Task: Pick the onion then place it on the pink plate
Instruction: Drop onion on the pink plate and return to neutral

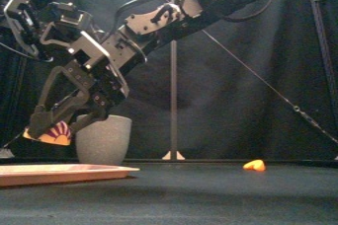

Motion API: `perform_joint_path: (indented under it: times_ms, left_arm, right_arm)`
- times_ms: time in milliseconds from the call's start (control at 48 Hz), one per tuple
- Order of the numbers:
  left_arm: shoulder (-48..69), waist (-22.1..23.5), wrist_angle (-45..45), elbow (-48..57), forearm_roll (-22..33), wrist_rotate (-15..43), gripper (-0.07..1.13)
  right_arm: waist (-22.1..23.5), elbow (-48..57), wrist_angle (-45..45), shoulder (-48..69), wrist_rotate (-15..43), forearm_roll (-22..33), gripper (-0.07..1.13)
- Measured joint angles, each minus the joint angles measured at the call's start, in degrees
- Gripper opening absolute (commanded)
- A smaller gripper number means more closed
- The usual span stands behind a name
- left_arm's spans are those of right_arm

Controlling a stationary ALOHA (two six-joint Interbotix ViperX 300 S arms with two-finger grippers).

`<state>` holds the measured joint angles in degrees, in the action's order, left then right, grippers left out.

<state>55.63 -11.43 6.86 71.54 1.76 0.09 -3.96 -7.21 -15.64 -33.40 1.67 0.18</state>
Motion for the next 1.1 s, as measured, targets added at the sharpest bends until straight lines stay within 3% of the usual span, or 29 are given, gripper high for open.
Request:
perform_joint_path:
  times_ms: [1104]
  left_arm:
    - [0.1,0.0,0.0,0.3,0.9,-0.1,0.05]
  right_arm:
    - [-0.5,-0.2,0.1,-0.4,0.1,2.7,0.94]
